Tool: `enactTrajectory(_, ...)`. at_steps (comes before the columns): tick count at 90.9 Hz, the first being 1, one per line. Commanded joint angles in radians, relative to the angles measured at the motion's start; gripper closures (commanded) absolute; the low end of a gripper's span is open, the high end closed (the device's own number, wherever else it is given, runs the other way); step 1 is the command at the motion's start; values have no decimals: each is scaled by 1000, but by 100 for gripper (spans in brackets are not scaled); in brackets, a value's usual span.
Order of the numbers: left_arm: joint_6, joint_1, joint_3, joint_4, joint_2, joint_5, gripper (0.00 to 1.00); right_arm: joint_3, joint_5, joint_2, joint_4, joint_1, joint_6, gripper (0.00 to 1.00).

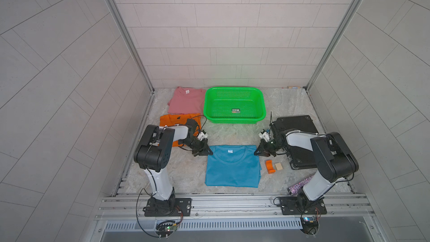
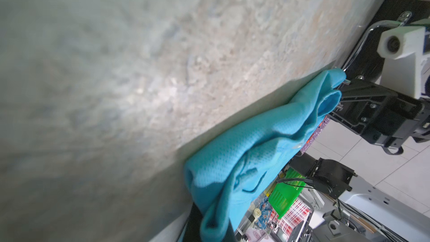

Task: Put the folded t-shirts into the basket
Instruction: Pick up the T-shirt from the center of the board.

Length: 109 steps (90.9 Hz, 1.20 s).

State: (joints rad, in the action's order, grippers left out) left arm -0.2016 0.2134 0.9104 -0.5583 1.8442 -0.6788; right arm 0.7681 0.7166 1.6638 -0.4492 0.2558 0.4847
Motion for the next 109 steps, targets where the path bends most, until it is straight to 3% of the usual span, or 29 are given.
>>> enactTrajectory(1, 26, 10, -3, -16, 49, 85, 100, -9, 5, -38, 13, 4, -14, 100)
enactTrajectory(29, 62, 9, 13, -61, -67, 49, 100, -47, -12, -252, 23, 5, 11, 100)
enactTrajectory(51, 78, 5, 29, -82, -191, -89, 100, -91, 3, -451, 37, 26, 43, 100)
enactTrajectory(67, 101, 4, 28, -86, -245, -94, 100, -80, -23, -560, 16, 29, 37, 100)
enactTrajectory(109, 133, 5, 21, -63, -364, -31, 100, -26, -46, -612, -6, 29, 29, 100)
